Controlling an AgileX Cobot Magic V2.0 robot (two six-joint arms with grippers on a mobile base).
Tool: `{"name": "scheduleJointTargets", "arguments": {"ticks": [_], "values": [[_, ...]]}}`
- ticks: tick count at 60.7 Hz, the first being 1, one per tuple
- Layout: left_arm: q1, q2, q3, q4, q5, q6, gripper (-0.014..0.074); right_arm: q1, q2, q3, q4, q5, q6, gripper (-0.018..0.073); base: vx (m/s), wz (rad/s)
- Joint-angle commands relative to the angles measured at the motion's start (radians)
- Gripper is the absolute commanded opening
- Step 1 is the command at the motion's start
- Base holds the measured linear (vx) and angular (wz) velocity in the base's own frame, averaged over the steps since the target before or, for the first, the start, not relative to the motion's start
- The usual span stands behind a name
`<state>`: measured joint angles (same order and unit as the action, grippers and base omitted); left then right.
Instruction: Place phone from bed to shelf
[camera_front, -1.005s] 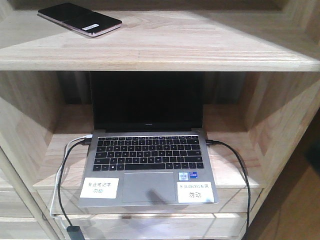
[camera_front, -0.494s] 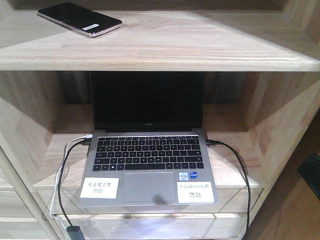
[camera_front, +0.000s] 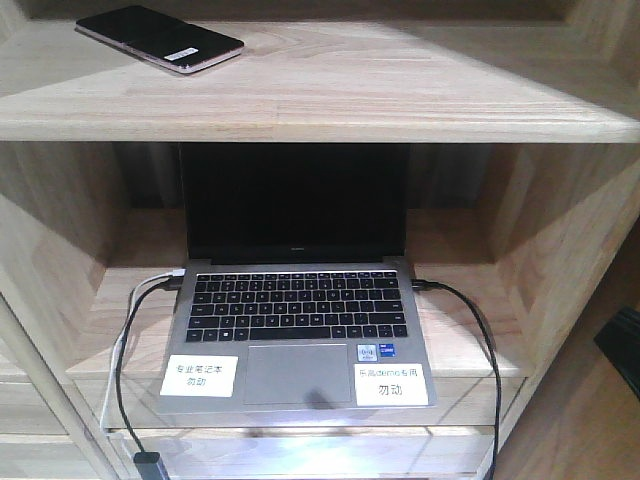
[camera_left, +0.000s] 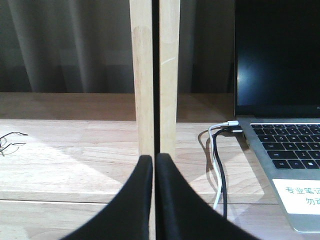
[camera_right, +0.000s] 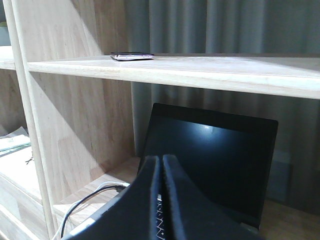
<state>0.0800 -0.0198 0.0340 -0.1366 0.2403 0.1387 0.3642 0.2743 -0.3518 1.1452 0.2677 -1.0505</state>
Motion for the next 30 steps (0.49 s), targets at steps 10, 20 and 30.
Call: {"name": "scheduleJointTargets", "arguments": {"ticks": [10,20,30], "values": [[-0.004,-0.006,0.003,-0.009,-0.074,-0.004,0.0001,-0.006,0.008,-0.027,0.020,-0.034,-0.002,-0.0004,0.00,0.00],[-0.004,-0.006,0.003,-0.009,-0.074,-0.004,0.0001,-0.006,0.008,-0.027,0.020,-0.034,-0.002,-0.0004,0.00,0.00],[-0.004,-0.006,0.003,-0.009,-0.074,-0.004,0.0001,-0.006,0.008,-0.027,0.020,-0.034,-0.002,-0.0004,0.00,0.00]]}}
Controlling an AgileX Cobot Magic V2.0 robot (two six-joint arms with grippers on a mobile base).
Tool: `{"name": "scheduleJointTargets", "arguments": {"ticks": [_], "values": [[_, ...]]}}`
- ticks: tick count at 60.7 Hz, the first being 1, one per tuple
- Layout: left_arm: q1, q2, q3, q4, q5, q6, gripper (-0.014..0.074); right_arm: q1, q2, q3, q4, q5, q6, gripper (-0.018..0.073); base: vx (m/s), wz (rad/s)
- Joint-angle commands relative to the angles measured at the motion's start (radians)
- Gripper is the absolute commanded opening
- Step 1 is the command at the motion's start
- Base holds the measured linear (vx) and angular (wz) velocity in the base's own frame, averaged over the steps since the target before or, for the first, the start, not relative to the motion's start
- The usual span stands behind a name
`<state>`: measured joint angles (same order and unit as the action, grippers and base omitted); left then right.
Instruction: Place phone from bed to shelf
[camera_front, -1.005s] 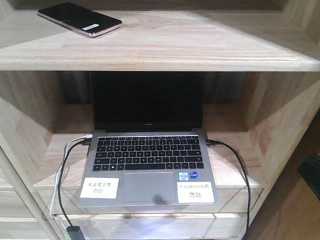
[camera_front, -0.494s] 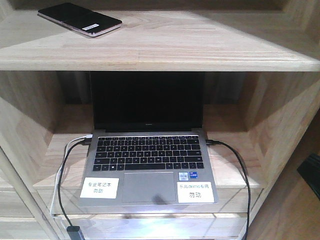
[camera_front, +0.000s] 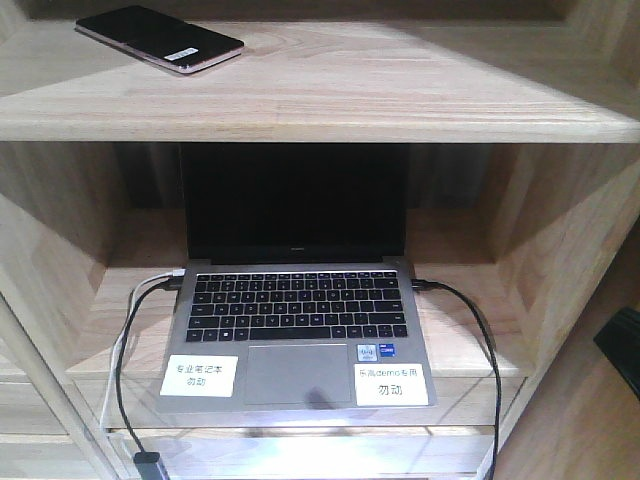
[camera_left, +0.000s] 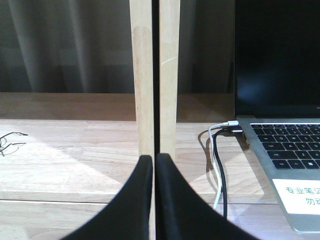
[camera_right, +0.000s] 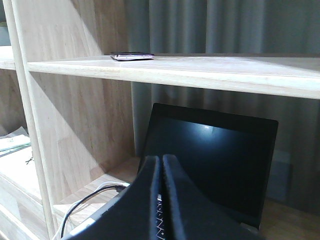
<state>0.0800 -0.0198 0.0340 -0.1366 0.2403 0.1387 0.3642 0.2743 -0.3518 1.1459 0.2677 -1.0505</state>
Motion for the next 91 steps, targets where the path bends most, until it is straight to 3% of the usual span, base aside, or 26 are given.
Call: {"name": "scheduleJointTargets", "arguments": {"ticks": [1,28,36,50,59,66,76,91], "values": [[-0.004,-0.006,0.003,-0.009,-0.074,-0.004,0.0001,-0.006,0.008,-0.027,0.019,-0.034,-0.002,-0.0004,0.00,0.00],[-0.004,-0.006,0.003,-0.009,-0.074,-0.004,0.0001,-0.006,0.008,-0.026,0.008,-0.037,0.011,-0.0004,0.00,0.00],[-0.004,-0.006,0.003,-0.009,-0.074,-0.004,0.0001,-0.006,0.008,-0.026,-0.133,-0.042,0.186,-0.0004,0.00,0.00],[-0.004,-0.006,0.003,-0.009,-0.074,-0.004,0.0001,-0.006,0.008,-0.026,-0.610,-0.042,0.686,-0.0004,0.00,0.00],[-0.004,-0.006,0.003,-0.009,-0.074,-0.004,0.0001,-0.055,0.008,-0.019,-0.839,-0.025,0.911,-0.0004,0.00,0.00],[-0.004,-0.006,0.003,-0.009,-0.074,-0.004,0.0001,-0.148,0.008,-0.019,-0.912,0.004,0.989,-0.0004,0.00,0.00],[-0.004,-0.006,0.003,-0.009,-0.074,-0.004,0.0001,-0.250,-0.027,-0.015,-0.970,0.038,0.998,-0.0004,0.00,0.00],[-0.004,-0.006,0.003,-0.009,-0.074,-0.004,0.0001,-0.293,-0.142,0.139,-1.016,-0.022,1.100,-0.0004,0.00,0.00]]}}
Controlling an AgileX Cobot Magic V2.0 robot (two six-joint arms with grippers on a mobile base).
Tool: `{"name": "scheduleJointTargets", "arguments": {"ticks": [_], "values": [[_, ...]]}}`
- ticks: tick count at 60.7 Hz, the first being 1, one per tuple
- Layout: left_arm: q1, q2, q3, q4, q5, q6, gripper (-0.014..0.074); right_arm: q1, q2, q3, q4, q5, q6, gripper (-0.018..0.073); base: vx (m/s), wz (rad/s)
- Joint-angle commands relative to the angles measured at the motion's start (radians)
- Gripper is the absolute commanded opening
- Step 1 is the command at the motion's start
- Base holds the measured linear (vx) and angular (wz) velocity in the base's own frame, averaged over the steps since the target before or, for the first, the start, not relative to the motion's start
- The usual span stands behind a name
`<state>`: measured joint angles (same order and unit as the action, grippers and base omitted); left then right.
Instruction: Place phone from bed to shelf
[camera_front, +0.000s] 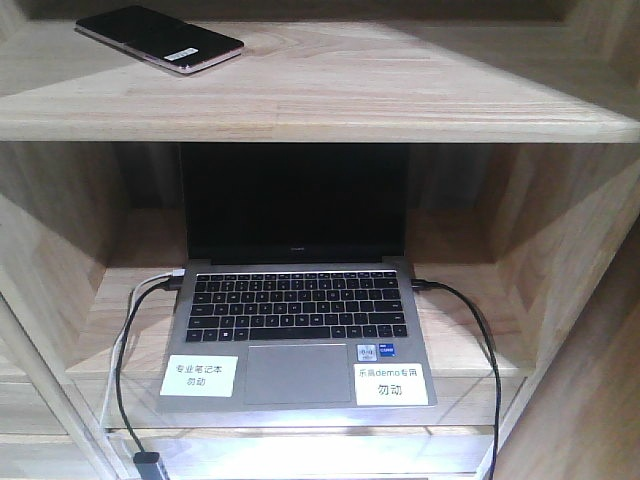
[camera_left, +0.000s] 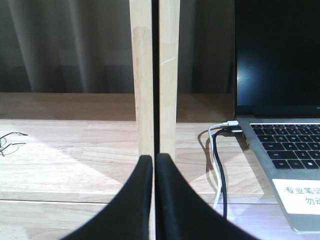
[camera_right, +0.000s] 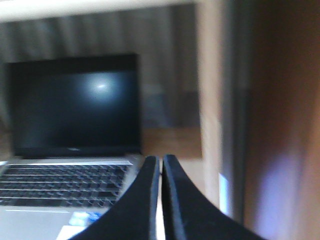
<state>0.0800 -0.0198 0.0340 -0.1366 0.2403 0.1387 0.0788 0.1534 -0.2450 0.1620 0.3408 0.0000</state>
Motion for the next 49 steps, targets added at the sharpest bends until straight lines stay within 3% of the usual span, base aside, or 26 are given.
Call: {"name": "scheduleJointTargets", "arguments": {"ticks": [1,18,49], "values": [[-0.004,-0.006,0.003,-0.009,-0.074,-0.004,0.0001,-0.008,-0.030,0.049,-0.039,-0.103,0.056,-0.0004,0.00,0.00],[-0.004,-0.006,0.003,-0.009,-0.074,-0.004,0.0001,-0.008,-0.149,0.286,-0.060,-0.352,0.101,-0.0004,0.00,0.00],[-0.004,-0.005,0.003,-0.009,-0.075,-0.004,0.0001,-0.007,-0.172,0.281,-0.096,-0.257,-0.043,-0.0004,0.00,0.00]]}}
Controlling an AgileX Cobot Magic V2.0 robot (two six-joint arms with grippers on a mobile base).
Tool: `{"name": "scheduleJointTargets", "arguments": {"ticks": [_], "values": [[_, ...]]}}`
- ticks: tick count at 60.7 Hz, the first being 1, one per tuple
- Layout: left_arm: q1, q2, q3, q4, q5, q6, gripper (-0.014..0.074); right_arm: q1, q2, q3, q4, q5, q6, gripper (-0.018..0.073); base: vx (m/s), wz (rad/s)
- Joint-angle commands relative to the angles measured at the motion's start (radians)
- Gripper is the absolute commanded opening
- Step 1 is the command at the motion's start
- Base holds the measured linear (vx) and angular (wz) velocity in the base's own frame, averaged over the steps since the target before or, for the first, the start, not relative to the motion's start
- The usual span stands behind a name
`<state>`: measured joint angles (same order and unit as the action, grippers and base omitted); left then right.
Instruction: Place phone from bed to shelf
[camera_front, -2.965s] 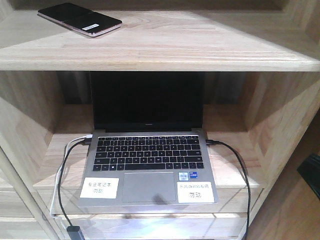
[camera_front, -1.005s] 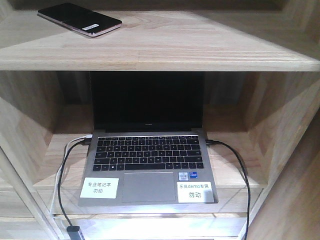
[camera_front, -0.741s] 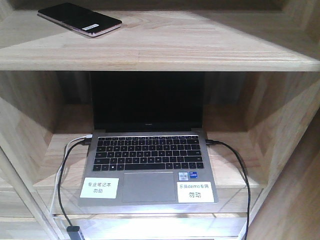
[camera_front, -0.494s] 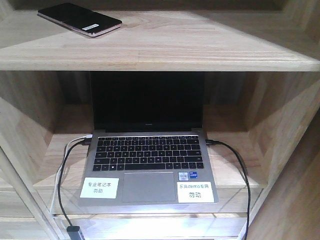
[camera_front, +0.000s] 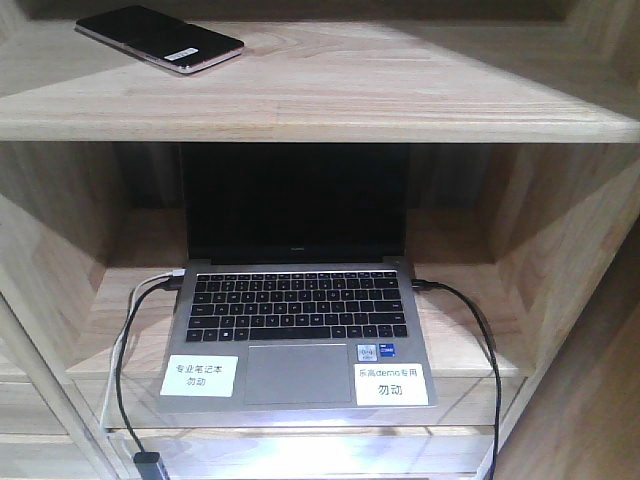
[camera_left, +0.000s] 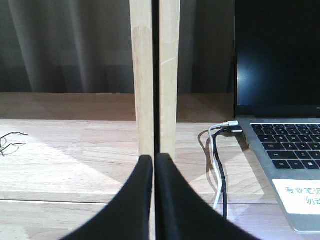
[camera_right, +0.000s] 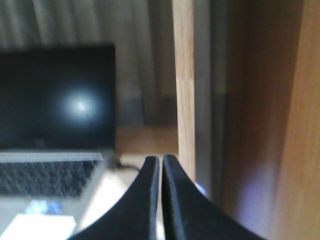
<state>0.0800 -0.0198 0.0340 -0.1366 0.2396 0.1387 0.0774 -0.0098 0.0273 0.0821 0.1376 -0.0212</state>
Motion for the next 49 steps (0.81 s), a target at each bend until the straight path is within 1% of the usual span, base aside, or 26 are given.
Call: {"name": "scheduleJointTargets", "arguments": {"ticks": [1,19,28,49], "values": [[-0.004,-0.005,0.003,-0.009,-0.074,-0.004,0.0001,-0.006,-0.009,0.008,-0.016,-0.053,-0.022,-0.0004,0.00,0.00],[-0.004,-0.005,0.003,-0.009,-0.074,-0.004,0.0001,-0.008,-0.009,0.008,-0.016,-0.052,-0.028,-0.0004,0.00,0.00],[-0.004,-0.005,0.003,-0.009,-0.074,-0.004,0.0001,-0.068,-0.009,0.008,-0.016,-0.047,-0.032,-0.0004,0.00,0.00],[-0.004,-0.005,0.003,-0.009,-0.074,-0.004,0.0001,-0.064,-0.009,0.008,-0.016,-0.040,-0.043,-0.0004,0.00,0.00]]}}
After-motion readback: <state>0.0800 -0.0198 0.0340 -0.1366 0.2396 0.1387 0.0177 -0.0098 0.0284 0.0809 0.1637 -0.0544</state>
